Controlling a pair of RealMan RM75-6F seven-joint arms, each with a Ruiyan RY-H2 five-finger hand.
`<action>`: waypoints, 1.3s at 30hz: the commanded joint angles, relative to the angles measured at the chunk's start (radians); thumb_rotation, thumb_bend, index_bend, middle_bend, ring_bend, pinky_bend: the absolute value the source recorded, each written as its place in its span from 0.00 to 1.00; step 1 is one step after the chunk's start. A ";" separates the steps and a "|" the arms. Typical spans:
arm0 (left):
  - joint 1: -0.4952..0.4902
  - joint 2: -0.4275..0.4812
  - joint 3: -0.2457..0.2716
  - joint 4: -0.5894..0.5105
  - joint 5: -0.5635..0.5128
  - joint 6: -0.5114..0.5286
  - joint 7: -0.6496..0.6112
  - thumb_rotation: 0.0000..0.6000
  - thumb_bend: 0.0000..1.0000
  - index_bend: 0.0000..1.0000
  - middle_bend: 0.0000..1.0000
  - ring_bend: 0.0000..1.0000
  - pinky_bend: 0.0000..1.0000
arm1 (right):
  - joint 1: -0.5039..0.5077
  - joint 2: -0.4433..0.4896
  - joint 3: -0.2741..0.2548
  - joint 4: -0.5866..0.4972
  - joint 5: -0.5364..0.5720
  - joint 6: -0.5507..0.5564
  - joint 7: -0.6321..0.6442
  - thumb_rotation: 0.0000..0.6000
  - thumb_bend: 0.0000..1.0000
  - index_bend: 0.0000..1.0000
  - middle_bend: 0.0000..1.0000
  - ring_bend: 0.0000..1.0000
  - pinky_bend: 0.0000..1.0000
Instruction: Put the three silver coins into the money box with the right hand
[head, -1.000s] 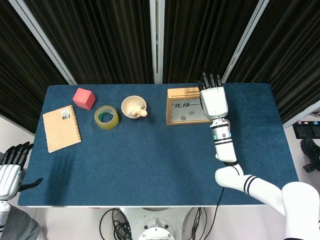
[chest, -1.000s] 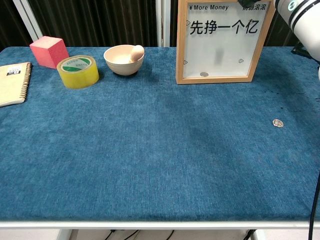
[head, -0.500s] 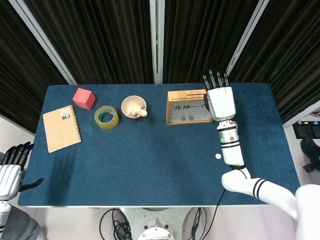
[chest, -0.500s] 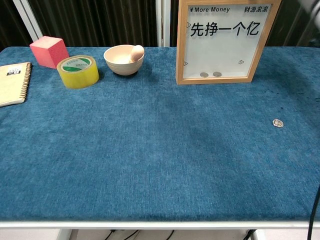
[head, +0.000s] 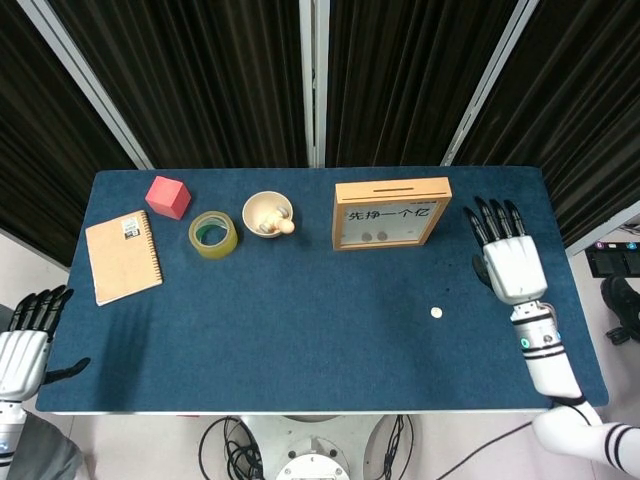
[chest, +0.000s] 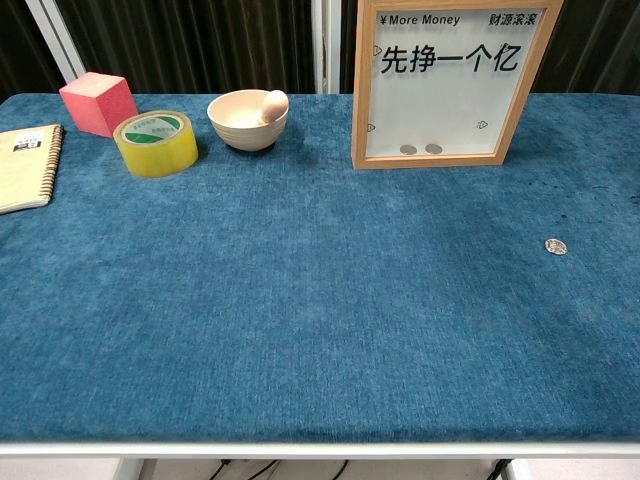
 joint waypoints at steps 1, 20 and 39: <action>-0.004 -0.003 -0.001 -0.003 -0.001 -0.005 0.008 1.00 0.04 0.04 0.04 0.00 0.00 | -0.068 0.041 -0.095 0.074 -0.066 -0.053 0.119 1.00 0.35 0.07 0.00 0.00 0.00; -0.004 -0.052 0.000 0.057 -0.034 -0.036 0.001 1.00 0.04 0.04 0.04 0.00 0.00 | -0.111 -0.099 -0.165 0.221 -0.166 -0.160 0.210 1.00 0.18 0.00 0.00 0.00 0.00; -0.006 -0.064 -0.005 0.094 -0.045 -0.046 -0.028 1.00 0.04 0.04 0.04 0.00 0.00 | -0.134 -0.289 -0.116 0.466 -0.226 -0.051 0.393 1.00 0.21 0.39 0.01 0.00 0.00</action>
